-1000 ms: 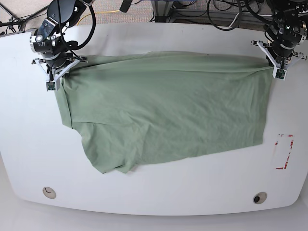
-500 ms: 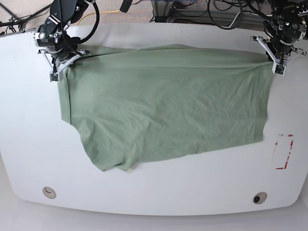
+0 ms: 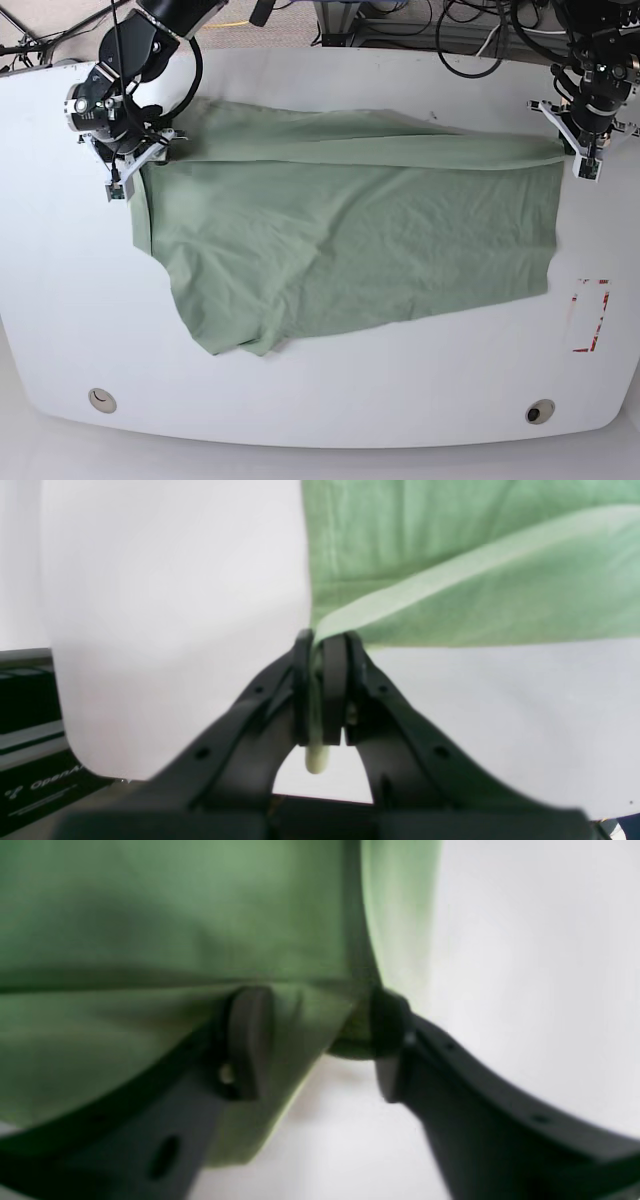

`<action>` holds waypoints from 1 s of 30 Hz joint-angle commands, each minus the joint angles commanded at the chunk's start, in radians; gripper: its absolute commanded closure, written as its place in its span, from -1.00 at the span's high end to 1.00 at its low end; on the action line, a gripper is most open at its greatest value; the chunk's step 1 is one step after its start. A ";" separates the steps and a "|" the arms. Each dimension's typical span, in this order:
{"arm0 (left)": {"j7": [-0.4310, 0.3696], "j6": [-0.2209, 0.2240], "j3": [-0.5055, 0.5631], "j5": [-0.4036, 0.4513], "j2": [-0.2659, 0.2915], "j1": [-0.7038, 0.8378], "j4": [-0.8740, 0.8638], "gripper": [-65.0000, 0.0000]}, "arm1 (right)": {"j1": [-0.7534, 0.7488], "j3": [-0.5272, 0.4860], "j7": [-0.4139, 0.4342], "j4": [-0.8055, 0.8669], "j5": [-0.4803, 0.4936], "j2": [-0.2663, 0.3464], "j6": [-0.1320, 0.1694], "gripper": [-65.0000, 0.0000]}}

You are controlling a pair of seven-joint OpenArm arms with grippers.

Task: Fold the T-shirt properly
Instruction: 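Drag the shirt with both grippers to spread it flat on the table, then release the right gripper and regrasp the shirt edge beside it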

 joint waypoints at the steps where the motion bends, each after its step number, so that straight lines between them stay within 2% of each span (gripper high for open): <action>1: 0.000 0.000 0.000 0.000 -0.003 -0.002 -0.002 -0.99 | 0.002 0.008 -0.012 0.000 0.041 0.012 0.000 0.42; 3: 0.000 0.000 0.000 0.000 -0.003 -0.002 -0.002 -0.99 | -0.002 0.051 -0.043 0.003 0.130 0.041 0.000 0.53; 9: 0.000 0.000 0.003 0.000 -0.003 -0.003 -0.002 -0.99 | -0.052 0.181 -0.183 -0.002 0.399 0.095 0.000 0.54; 13: 0.000 0.000 0.006 0.002 -0.003 -0.008 -0.002 -0.99 | -0.138 0.218 -0.226 -0.002 0.560 0.106 0.000 0.54; 17: 0.000 0.000 0.006 0.002 -0.003 -0.008 -0.003 -0.99 | -0.226 0.230 -0.226 -0.003 0.697 0.115 0.000 0.54; 20: 0.000 0.000 0.006 0.002 -0.003 -0.009 -0.003 -0.99 | -0.278 0.213 -0.226 -0.003 0.753 0.109 0.000 0.54; 24: 0.000 0.000 0.006 0.002 -0.003 -0.009 -0.003 -0.99 | -0.304 0.212 -0.226 -0.037 0.758 0.075 0.000 0.54; 30: 0.000 0.000 0.008 0.002 -0.003 -0.009 -0.003 -0.99 | -0.322 0.201 -0.226 -0.115 0.758 0.069 0.000 0.54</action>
